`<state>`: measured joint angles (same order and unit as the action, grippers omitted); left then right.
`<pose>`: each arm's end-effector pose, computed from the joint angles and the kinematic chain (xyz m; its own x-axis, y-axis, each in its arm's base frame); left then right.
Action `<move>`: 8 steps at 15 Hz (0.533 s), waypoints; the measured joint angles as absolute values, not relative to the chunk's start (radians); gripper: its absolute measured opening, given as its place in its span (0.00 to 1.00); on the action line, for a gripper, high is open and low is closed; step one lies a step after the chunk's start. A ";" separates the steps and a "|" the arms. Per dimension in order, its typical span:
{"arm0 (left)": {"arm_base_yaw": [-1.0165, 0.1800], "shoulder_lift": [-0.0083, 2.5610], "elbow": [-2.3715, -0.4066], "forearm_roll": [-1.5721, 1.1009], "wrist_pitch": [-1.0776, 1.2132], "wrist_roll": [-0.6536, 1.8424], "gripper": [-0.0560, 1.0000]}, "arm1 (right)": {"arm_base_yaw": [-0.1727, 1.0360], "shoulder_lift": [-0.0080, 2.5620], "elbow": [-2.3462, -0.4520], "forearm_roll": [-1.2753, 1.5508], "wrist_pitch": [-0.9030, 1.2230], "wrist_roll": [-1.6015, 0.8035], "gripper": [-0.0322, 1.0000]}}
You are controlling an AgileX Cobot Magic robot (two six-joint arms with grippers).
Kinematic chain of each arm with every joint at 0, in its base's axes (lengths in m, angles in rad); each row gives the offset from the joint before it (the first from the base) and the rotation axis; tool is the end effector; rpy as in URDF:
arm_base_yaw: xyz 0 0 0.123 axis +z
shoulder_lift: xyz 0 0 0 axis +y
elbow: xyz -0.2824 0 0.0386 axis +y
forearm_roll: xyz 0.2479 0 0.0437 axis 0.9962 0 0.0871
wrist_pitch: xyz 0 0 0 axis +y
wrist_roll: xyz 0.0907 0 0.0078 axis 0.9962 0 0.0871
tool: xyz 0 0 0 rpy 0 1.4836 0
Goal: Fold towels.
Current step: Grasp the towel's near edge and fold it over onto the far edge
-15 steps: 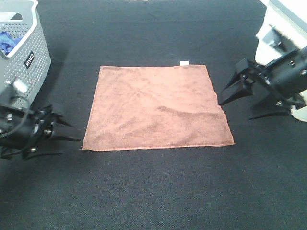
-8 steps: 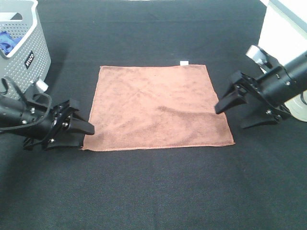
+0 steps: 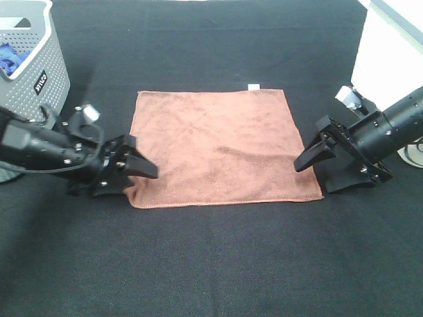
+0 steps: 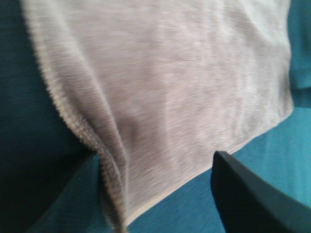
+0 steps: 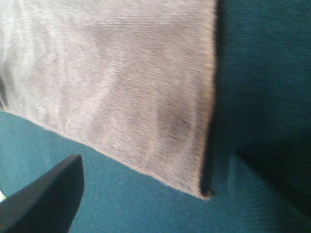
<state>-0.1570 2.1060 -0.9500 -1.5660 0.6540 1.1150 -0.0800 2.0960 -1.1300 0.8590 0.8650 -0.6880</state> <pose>0.3386 -0.1098 0.0736 -0.9601 -0.1973 -0.1981 -0.0068 0.7247 -0.6890 0.3577 0.0240 0.0946 -0.9970 0.0445 -0.0629 0.0003 0.8191 0.5737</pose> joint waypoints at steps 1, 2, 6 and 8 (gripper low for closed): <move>-0.178 2.121 -0.969 -1.573 0.656 1.115 0.66 | -0.059 2.100 -1.130 0.870 0.864 -0.705 0.78; -0.198 2.136 -0.988 -1.586 0.661 1.115 0.66 | -0.026 2.103 -1.132 0.874 0.860 -0.716 0.77; -0.237 2.176 -1.013 -1.617 0.653 1.115 0.32 | 0.029 2.112 -1.132 0.870 0.810 -0.718 0.52; -0.239 2.176 -1.013 -1.612 0.652 1.115 0.18 | 0.029 2.120 -1.132 0.867 0.795 -0.708 0.36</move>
<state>-0.2390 2.1760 -1.0130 -1.6120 0.6520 1.1150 0.0290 2.1200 -1.1320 0.8670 0.7950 -0.7080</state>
